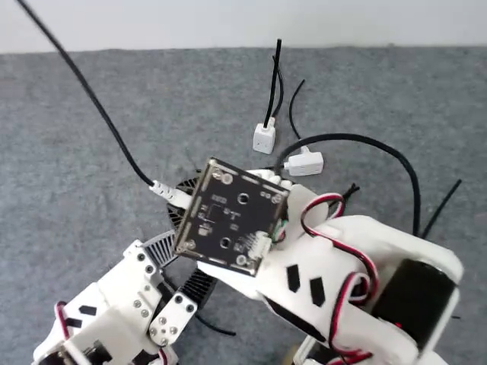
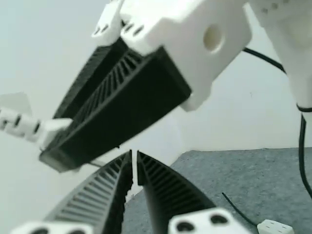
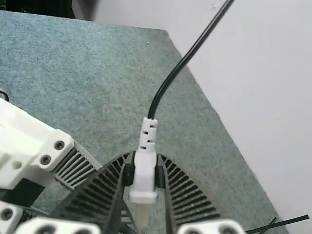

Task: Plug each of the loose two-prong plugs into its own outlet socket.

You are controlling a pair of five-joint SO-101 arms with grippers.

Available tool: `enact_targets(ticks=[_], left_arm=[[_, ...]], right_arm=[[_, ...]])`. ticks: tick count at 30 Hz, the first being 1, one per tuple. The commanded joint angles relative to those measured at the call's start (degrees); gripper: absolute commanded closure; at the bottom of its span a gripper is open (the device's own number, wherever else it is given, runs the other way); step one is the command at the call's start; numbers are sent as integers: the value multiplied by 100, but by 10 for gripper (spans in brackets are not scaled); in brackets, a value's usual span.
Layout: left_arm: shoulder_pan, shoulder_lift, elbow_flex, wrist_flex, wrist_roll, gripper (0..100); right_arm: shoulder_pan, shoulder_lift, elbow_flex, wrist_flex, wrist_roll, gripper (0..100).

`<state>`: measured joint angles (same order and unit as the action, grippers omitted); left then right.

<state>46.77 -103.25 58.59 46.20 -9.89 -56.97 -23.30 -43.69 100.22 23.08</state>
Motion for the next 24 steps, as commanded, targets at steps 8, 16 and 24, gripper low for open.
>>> enact_targets(ticks=[8,16,24], left_arm=[[35,44,-136,-18,-325,987],[26,35,-75,0,-325,987],[-659,35,-57,18,-281,987]], right_arm=[[-224,-48,-26,242,-105,991],[-251,-48,-26,251,-105,991],[-242,-57,-26,277,-105,991]])
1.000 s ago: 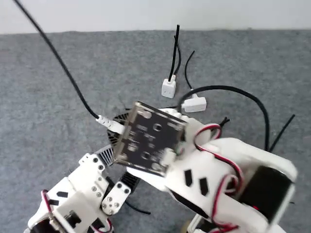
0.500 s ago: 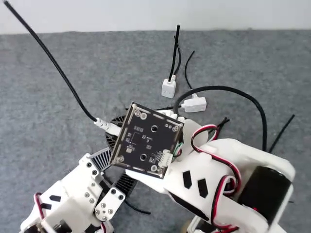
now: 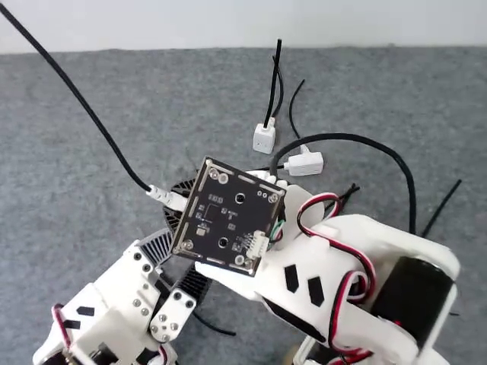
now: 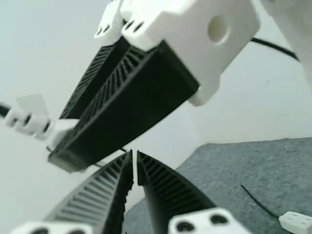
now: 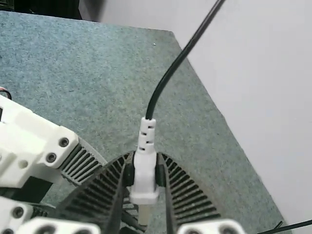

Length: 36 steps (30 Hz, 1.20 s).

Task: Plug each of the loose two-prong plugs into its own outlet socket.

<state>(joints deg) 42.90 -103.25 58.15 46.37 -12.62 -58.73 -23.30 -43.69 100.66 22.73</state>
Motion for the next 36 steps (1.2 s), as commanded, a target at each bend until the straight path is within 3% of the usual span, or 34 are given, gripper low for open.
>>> enact_targets(ticks=[1,17,20,28,36], left_arm=[[-281,35,4,9,-9,987],[-712,35,321,62,0,987],[-686,26,277,229,369,987],[536,-114,-251,1011,-44,987],[571,-114,-488,1020,-123,987]], right_arm=[[-66,-57,-26,233,-70,991],[-66,-57,-26,242,-70,991],[-57,-31,-26,242,-70,991],[-57,13,-18,233,-44,991],[-66,-48,440,224,-44,991]])
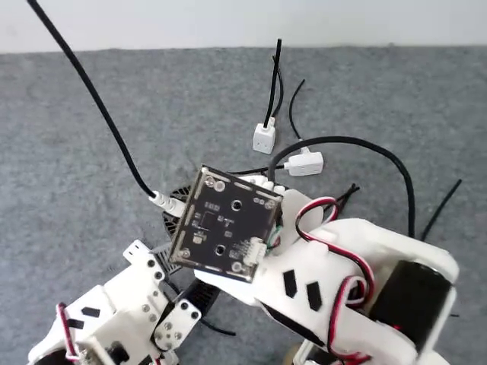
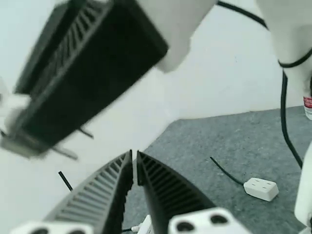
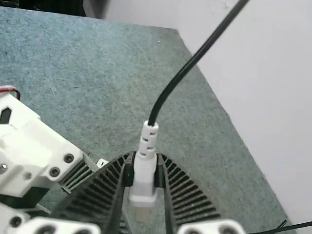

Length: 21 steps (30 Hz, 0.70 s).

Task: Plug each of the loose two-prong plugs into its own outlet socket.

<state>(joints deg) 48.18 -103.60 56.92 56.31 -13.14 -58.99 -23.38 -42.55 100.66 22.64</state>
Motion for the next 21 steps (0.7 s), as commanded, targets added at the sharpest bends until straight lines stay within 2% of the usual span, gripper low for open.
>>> enact_targets(ticks=[1,5,9,16,21], left_arm=[[26,-79,-435,18,-79,987],[18,-79,-558,18,-105,987],[0,-79,-347,18,-431,987],[-703,-79,-84,-299,-396,987],[-721,-79,4,-299,-396,987]], right_arm=[[-48,-48,396,224,-35,991],[-66,-57,396,215,-35,991],[-75,-57,396,215,-35,991],[-75,-356,431,224,-62,991],[-75,-514,431,233,-62,991]])
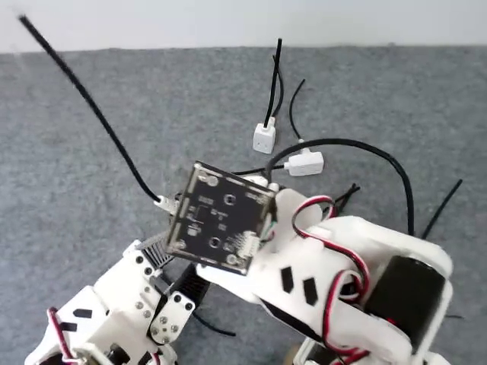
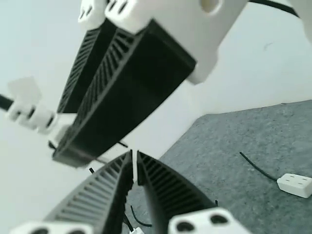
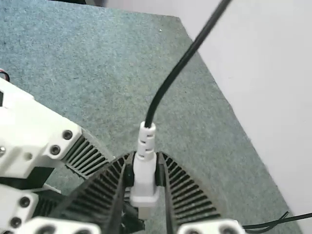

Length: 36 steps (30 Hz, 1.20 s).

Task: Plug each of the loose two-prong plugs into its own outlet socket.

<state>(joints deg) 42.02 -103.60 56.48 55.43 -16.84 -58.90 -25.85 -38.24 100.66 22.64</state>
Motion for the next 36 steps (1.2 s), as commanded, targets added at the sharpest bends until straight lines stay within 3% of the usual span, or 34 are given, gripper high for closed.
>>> enact_targets(ticks=[1,11,21,36], left_arm=[[-114,-79,57,-211,-26,987],[-79,-79,110,-176,79,987],[686,-79,-233,369,255,987],[932,-79,-84,369,158,987]], right_arm=[[-84,-295,0,233,-62,991],[-75,-382,360,233,-62,991],[-48,-321,492,-48,-26,991],[-48,-312,501,-171,-26,991]])
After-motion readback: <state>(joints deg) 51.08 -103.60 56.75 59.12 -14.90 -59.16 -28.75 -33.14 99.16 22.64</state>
